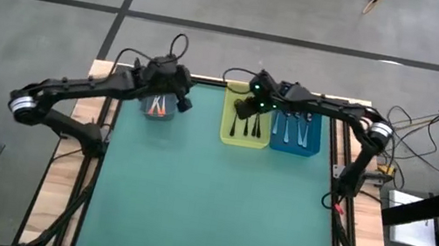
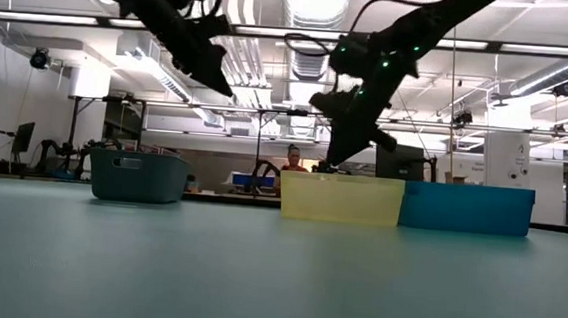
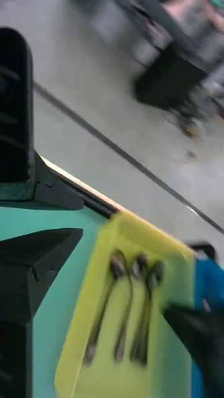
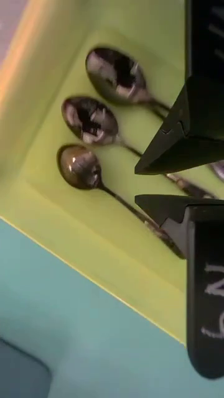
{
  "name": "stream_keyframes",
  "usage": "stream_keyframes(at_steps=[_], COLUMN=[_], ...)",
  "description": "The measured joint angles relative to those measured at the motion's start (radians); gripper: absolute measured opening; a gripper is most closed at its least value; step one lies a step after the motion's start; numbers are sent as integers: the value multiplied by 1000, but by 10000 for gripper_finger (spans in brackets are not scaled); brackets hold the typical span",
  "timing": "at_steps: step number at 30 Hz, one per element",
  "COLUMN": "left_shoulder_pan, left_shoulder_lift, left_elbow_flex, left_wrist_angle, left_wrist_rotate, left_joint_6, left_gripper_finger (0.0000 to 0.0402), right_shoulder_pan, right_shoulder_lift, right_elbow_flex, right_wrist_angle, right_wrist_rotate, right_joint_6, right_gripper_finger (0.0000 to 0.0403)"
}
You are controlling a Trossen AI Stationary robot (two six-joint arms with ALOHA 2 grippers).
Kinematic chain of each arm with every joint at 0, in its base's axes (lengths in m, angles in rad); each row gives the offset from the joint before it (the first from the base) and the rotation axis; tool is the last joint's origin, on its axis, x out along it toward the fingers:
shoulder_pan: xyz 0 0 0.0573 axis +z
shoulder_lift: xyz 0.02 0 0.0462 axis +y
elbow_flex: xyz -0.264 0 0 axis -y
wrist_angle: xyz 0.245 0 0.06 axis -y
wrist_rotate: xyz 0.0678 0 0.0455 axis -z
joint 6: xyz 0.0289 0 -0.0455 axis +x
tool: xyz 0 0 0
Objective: Sort silverware by color (type)
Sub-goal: Adjust the black spoon on the yellow bin
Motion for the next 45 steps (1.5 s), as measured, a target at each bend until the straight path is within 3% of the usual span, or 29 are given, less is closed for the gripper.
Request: stream_keyframes(at_steps=[4, 14, 21, 30, 35, 45], left_shoulder_pan=[6, 57, 129, 161, 161, 161], left_shoulder_lift=[-63, -146, -146, -133, -132, -132], left_elbow_flex=[-90, -238, -244, -244, -245, -246], left_wrist_angle=[114, 315, 371, 385, 385, 384], left_wrist_rotate=[102, 107, 107, 107, 107, 107], left_joint_6=[98, 235, 247, 231, 225, 213], left_gripper_finger=[40, 40, 40, 40, 40, 40], right_shoulder_pan=[18, 32, 30, 30, 30, 32], right_shoulder_lift=[80, 216, 256, 274, 276, 281], right_elbow_flex=[65, 197, 211, 211, 211, 207], right_wrist_angle=[-18, -119, -119, -103, -67, -53], right_wrist_rotate=[0, 6, 15, 132, 145, 162], right_joint_6=[18, 101, 127, 129, 128, 134], right_gripper_finger=[54, 54, 56, 126, 163, 176])
